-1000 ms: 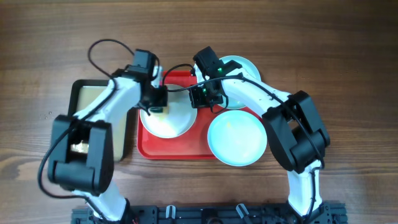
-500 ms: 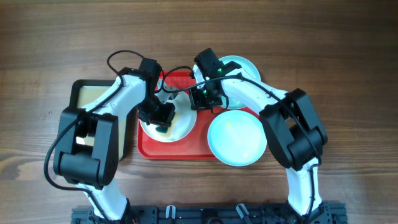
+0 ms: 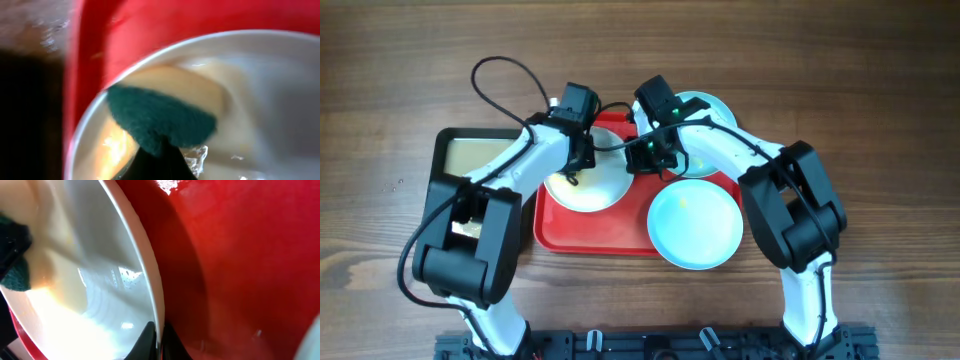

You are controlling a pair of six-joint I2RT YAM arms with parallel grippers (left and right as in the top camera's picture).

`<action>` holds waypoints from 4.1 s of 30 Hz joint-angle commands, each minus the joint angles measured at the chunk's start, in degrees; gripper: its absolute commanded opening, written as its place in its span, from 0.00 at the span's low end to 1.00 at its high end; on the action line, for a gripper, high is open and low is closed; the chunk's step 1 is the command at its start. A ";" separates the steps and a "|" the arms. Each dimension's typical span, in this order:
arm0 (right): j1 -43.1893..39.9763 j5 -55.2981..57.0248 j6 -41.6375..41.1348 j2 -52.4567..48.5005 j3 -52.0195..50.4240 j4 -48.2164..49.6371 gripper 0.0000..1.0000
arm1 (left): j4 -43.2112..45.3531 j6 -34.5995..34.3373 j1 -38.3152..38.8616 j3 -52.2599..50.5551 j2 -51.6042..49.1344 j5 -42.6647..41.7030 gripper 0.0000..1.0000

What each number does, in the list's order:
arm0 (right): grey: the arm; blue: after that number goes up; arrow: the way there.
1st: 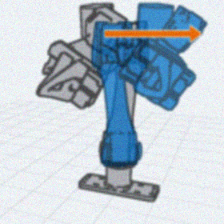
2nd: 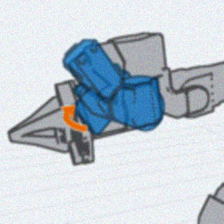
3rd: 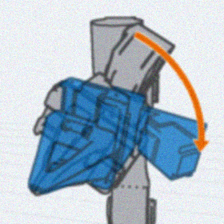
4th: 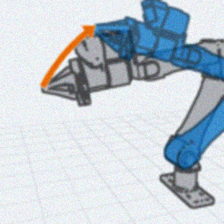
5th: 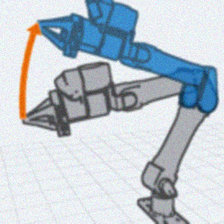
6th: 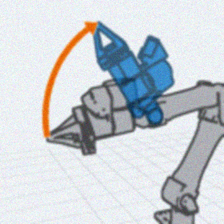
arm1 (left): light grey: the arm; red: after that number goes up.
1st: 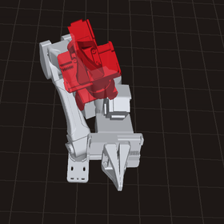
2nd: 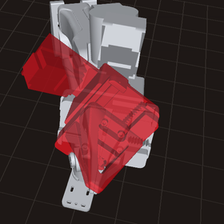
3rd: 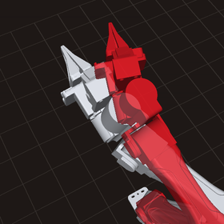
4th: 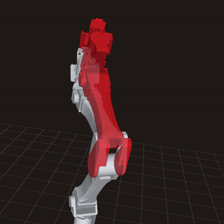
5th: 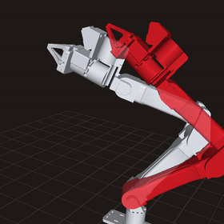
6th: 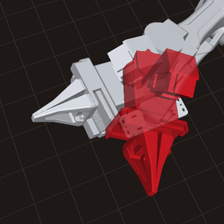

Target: Clean dirty plates on tray and stack at the side

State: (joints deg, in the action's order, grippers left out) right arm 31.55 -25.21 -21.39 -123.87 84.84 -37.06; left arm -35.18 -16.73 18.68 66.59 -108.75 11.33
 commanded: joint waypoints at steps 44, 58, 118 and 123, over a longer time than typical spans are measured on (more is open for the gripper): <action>0.98 -0.11 1.90 -1.62 -0.13 -0.26 0.04 | -19.04 16.76 3.89 -0.31 -2.49 -20.04 0.04; 0.98 0.81 -0.04 -1.62 -0.13 -1.14 0.04 | -17.86 -19.93 -1.81 11.17 -2.47 11.28 0.04; 30.16 106.05 4.68 17.05 2.21 -9.09 0.04 | -29.99 -6.43 -20.39 28.41 -1.40 -10.69 0.04; 30.14 97.18 2.58 17.05 2.05 -7.52 0.04 | -29.99 -6.43 -20.39 28.41 -1.40 -10.71 0.04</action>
State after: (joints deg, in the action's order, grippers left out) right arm 61.45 76.47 -16.60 -106.80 86.50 -44.93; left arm -65.34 -22.85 -1.83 94.15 -111.42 1.56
